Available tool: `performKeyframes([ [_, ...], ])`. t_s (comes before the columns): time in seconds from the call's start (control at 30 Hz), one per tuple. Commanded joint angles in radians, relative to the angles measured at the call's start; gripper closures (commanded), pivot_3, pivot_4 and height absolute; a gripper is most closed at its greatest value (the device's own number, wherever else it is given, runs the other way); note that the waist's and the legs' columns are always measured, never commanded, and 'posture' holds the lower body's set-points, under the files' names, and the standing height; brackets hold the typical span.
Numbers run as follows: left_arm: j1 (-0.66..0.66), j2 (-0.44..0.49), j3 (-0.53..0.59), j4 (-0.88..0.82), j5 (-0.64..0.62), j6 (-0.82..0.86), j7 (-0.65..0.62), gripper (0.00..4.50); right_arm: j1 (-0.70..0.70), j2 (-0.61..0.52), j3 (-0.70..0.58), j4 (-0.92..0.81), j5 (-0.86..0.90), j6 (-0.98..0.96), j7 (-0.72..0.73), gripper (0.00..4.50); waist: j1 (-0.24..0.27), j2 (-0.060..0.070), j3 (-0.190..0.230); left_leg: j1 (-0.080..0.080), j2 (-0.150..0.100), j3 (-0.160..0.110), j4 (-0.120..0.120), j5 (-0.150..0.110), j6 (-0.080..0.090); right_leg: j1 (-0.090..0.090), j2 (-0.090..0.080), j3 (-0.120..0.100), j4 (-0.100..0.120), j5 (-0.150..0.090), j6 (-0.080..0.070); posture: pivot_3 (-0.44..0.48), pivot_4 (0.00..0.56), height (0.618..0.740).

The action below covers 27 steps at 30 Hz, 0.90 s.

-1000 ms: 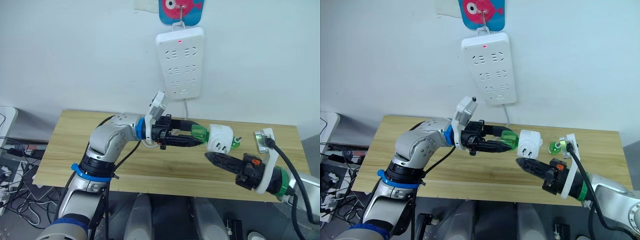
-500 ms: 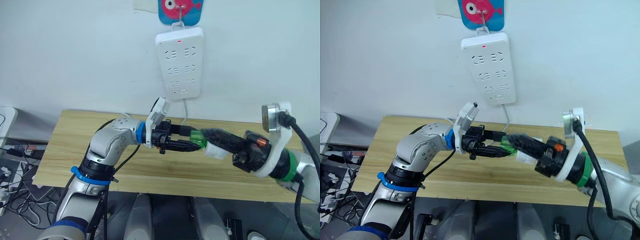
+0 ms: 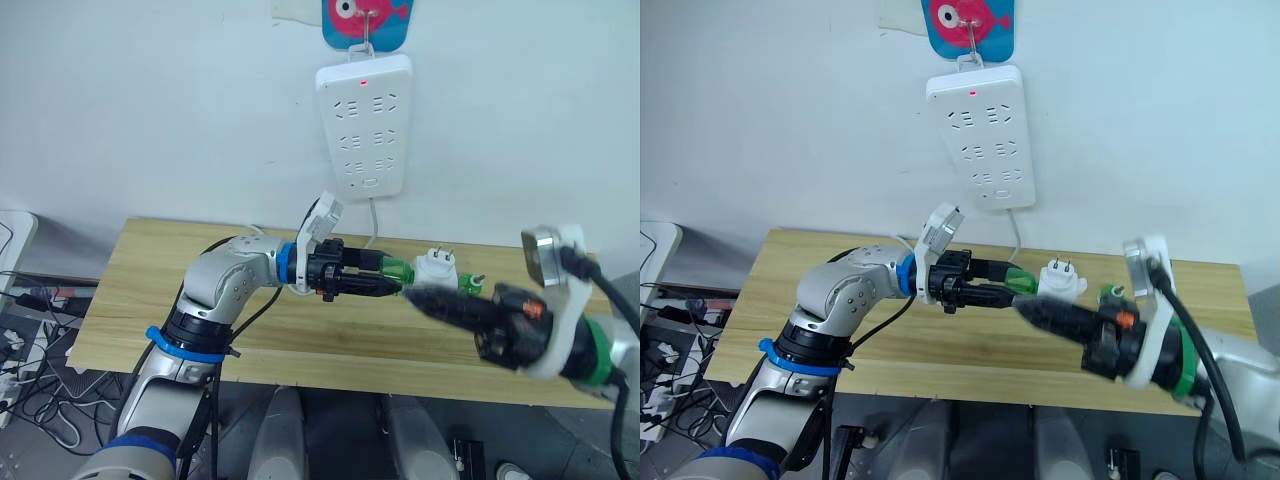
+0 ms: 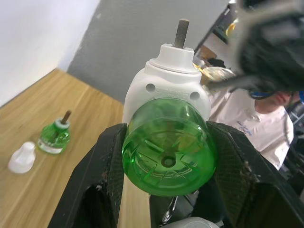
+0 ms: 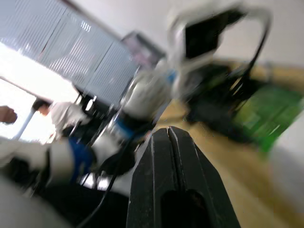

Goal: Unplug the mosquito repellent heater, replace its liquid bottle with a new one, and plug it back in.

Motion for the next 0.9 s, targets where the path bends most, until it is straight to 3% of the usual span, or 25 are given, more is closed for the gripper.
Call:
performKeyframes([
  [0.03,-0.012,-0.005,0.016,-0.016,-0.020,-0.004,-0.022,2.23,0.098,-0.043,-0.161,-0.003,0.007,0.053,0.014,3.57,0.000,0.000,0.000,0.000,0.000,0.000,0.000,0.000,0.000,0.000,0.000,0.000,0.000,0.000,0.000,0.032,0.344,0.740],
  [0.23,-0.017,-0.007,0.028,-0.025,-0.063,0.060,-0.029,2.23,0.254,0.015,-0.388,0.123,-0.078,0.168,0.028,1.43,0.000,-0.001,0.000,0.001,0.000,0.000,0.000,0.000,0.000,0.000,0.000,0.000,0.001,0.000,0.000,0.022,0.343,0.740],
  [0.37,-0.036,-0.002,0.046,-0.024,-0.133,0.182,-0.025,2.23,0.331,0.074,-0.472,0.167,-0.114,0.227,0.098,0.02,0.000,0.000,0.000,0.000,0.000,0.001,0.000,0.000,0.000,0.000,0.000,0.000,0.000,0.000,0.000,0.016,0.345,0.740],
  [0.57,-0.074,0.041,0.055,-0.016,-0.230,0.359,-0.072,2.23,0.341,0.091,-0.483,0.175,-0.072,0.263,0.151,0.02,-0.005,0.000,0.000,0.001,0.000,0.001,0.000,0.000,0.000,0.000,0.000,0.001,0.001,0.000,0.000,0.015,0.349,0.740],
  [0.9,-0.087,0.048,0.067,-0.032,-0.311,0.482,-0.066,2.23,0.216,0.066,-0.318,0.147,0.007,0.173,0.117,0.02,-0.004,-0.001,0.000,0.002,0.000,0.001,0.000,0.000,0.000,0.001,0.001,0.001,0.001,0.000,0.000,0.012,0.346,0.740],
])
